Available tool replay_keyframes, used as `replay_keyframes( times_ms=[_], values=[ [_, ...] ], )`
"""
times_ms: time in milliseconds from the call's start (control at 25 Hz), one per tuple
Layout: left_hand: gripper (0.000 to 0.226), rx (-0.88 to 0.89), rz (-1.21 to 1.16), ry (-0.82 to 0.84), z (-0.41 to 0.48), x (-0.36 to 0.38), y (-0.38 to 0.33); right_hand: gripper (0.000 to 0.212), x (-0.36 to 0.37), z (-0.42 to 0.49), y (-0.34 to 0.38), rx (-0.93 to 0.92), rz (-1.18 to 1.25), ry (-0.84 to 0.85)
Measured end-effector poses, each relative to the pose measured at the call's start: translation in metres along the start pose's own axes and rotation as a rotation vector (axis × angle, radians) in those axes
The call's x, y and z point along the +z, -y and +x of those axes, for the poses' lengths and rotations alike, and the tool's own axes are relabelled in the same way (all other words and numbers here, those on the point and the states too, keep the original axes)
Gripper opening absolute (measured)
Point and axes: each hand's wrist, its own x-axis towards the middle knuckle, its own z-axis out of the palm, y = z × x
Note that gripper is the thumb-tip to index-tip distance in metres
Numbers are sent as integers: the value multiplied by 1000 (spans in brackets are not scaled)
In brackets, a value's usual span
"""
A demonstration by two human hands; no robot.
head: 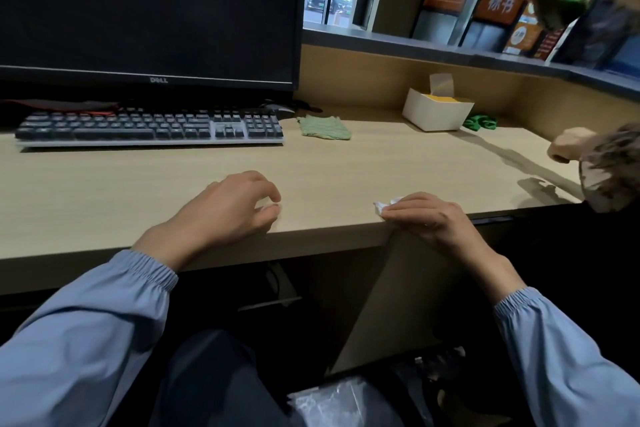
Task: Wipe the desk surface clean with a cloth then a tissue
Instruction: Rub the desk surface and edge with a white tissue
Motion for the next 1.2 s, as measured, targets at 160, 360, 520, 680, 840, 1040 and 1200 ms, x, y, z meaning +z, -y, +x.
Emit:
replay_keyframes(
  times_ms=[160,360,520,680,840,1040,1200],
  values=[
    [31,-23,-24,-25,-4,-1,5,35,9,10,8,28,82,37],
    [30,-85,-45,-81,-24,-10,18,33,43,39,42,-60,164,25],
    [30,-180,-73,-240,-55,-18,39,32,54,49,57,-83,175,-10],
    [30,-205,-47,-356,-91,-14,60,34,71,67,87,-97,207,4],
    [34,-190,5,-458,-124,-8,74,35,108,103,142,-129,261,10],
    [34,-237,110,-624,-170,-13,99,36,143,144,202,-161,299,14],
    [52,-326,144,-700,-203,-13,117,36,162,168,243,-168,353,38]
  ],
)
